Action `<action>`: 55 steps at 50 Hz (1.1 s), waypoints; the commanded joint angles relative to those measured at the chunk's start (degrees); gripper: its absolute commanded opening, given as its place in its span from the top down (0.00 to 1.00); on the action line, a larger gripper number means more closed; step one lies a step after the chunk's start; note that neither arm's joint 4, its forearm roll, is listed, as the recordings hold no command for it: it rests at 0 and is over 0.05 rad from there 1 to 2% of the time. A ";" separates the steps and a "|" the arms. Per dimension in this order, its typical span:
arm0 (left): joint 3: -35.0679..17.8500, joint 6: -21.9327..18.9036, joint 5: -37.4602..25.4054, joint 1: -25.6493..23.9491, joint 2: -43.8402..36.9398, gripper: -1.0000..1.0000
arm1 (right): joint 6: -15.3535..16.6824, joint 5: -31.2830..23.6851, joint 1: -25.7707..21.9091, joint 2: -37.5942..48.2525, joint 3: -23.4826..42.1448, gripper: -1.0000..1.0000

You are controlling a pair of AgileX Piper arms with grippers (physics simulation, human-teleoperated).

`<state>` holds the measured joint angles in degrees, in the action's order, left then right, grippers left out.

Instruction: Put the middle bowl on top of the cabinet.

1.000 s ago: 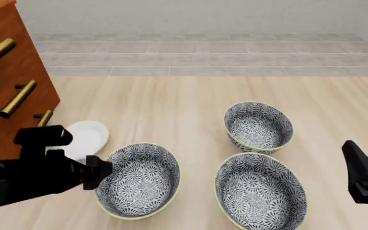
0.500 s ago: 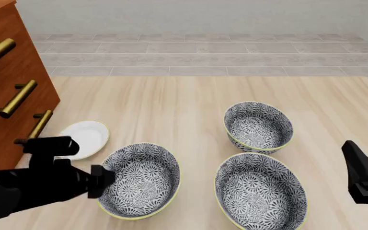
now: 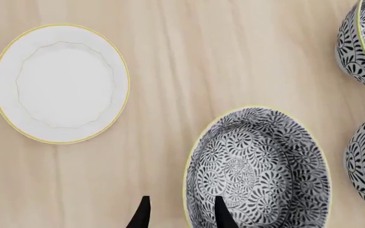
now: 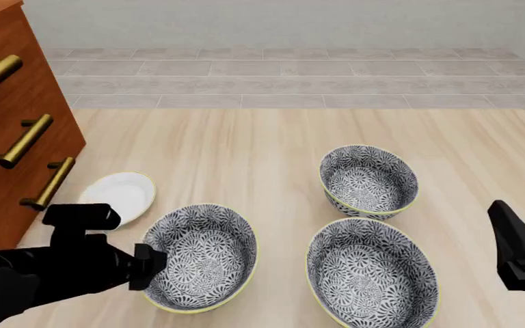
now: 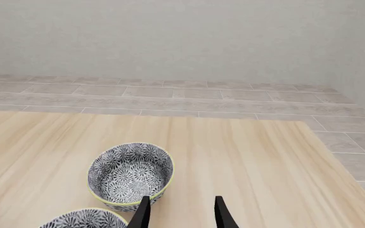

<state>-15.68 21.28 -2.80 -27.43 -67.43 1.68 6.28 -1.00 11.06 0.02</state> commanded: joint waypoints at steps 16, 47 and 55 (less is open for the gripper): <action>1.25 -1.59 2.69 -0.45 -2.19 0.00 | -0.13 -1.79 0.01 -2.02 0.00 0.00; 1.39 -2.80 2.01 -0.32 0.06 1.00 | -0.01 -1.39 -0.04 -1.68 0.00 0.00; 1.48 -3.42 1.30 0.10 1.31 1.00 | 0.02 -1.26 0.02 -1.51 0.00 0.00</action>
<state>-14.66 18.85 -0.39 -28.14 -67.30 1.66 4.80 -0.98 9.32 0.03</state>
